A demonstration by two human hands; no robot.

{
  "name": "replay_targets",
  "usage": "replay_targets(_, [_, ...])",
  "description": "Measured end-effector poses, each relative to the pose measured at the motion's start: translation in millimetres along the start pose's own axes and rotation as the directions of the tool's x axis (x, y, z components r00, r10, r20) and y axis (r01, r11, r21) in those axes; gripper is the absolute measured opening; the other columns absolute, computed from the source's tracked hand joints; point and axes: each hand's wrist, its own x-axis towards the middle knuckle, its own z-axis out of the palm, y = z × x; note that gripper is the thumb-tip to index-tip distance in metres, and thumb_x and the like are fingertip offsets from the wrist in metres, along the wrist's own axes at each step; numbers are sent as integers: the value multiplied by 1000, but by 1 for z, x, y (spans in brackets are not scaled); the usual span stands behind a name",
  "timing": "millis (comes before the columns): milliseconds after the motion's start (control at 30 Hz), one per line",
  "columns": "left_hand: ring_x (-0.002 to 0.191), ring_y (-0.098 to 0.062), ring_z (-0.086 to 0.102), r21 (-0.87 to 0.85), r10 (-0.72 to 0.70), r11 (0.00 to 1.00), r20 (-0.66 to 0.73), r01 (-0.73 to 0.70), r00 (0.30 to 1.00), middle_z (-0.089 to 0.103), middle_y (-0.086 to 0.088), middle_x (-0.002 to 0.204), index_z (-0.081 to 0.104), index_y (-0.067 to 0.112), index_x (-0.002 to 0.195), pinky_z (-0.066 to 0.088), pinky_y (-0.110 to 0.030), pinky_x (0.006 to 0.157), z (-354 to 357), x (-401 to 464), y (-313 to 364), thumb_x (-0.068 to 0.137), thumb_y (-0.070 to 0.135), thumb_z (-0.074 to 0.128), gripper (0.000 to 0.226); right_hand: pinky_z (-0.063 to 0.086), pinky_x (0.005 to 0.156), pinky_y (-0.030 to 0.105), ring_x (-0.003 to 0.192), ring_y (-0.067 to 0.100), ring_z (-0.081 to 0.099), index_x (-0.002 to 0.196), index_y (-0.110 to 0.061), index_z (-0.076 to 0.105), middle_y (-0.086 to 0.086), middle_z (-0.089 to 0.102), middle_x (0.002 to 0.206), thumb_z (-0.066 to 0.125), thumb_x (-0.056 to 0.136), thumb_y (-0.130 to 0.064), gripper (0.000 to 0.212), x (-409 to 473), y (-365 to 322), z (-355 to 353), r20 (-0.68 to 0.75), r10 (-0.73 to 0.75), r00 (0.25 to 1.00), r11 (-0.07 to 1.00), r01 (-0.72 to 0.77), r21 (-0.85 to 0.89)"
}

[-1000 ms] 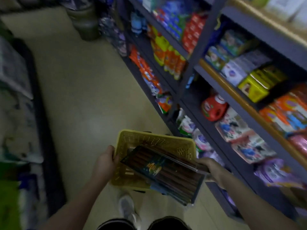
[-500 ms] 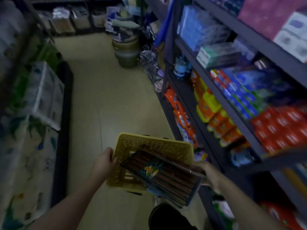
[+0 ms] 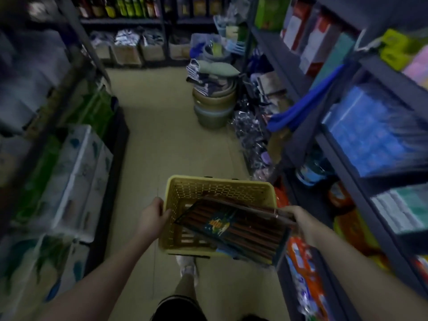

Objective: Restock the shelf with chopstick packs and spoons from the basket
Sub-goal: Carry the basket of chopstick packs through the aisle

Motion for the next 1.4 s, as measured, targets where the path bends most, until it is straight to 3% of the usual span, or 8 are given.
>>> replay_targets(167, [74, -20, 59, -34, 13, 999, 47, -12, 999, 58, -6, 81, 51, 13, 92, 45, -25, 56, -64, 146, 33, 89, 18, 54, 6, 39, 47, 25, 42, 11, 57, 65, -14, 56, -6, 56, 34, 57, 81, -20, 18, 85, -118, 50, -38, -12, 999, 998, 15, 55])
replay_targets(300, [74, -19, 59, -37, 38, 999, 30, -37, 999, 57, -5, 81, 51, 13, 92, 42, -20, 54, -109, 247, 71, 89, 15, 54, 5, 47, 59, 28, 70, 21, 61, 85, -13, 65, 6, 65, 74, 58, 81, -24, 14, 150, -199, 75, -31, -10, 999, 997, 12, 70])
replay_targets(500, [69, -13, 57, -32, 67, 997, -11, -67, 998, 57, -3, 80, 49, 19, 86, 41, -19, 53, -137, 421, 123, 88, 13, 54, 8, 45, 60, 31, 64, 25, 59, 73, -11, 68, 6, 66, 59, 56, 81, -26, 20, 276, -330, 100, -12, -28, 1000, 997, 29, 71])
replay_targets(867, [70, -15, 56, -87, 7, 996, -74, -13, 997, 56, -2, 78, 52, 14, 91, 43, -21, 54, -209, 697, 220, 88, 16, 56, 5, 42, 69, 34, 85, 27, 59, 90, -16, 69, 8, 66, 93, 59, 76, -39, 29, 463, -630, 149, 23, -23, 999, 996, 25, -87])
replay_targets(1000, [70, -16, 57, -83, 19, 996, -63, -25, 998, 57, -3, 78, 51, 14, 91, 46, -22, 55, -237, 796, 230, 88, 17, 56, 6, 41, 79, 37, 108, 30, 56, 96, -19, 69, 7, 64, 112, 62, 65, -50, 44, 518, -705, 183, 28, -40, 999, 992, 43, -116])
replay_targets(1167, [71, -16, 57, -5, 92, 996, 30, -92, 995, 57, -3, 79, 50, 14, 94, 41, -21, 51, -266, 946, 237, 89, 18, 54, 8, 46, 78, 35, 101, 27, 60, 103, -18, 66, 8, 65, 111, 56, 83, -37, 29, 598, -767, 230, -39, -49, 998, 998, 51, 43])
replay_targets(1300, [67, -20, 52, 76, 145, 985, 127, -156, 981, 52, -2, 71, 45, 11, 87, 37, -26, 51, -300, 1056, 253, 88, 18, 56, 13, 39, 84, 37, 81, 21, 59, 92, -19, 62, 1, 65, 88, 57, 84, -36, 19, 642, -814, 269, -136, 38, 990, 983, -12, 185])
replay_targets(1400, [58, -10, 46, 142, 216, 959, 187, -244, 958, 46, 5, 65, 42, 15, 87, 31, -21, 47, -324, 1138, 286, 90, 20, 52, 12, 45, 74, 39, 76, 30, 59, 83, -12, 66, 8, 69, 73, 56, 85, -33, 24, 666, -853, 286, -169, 94, 981, 960, -44, 277])
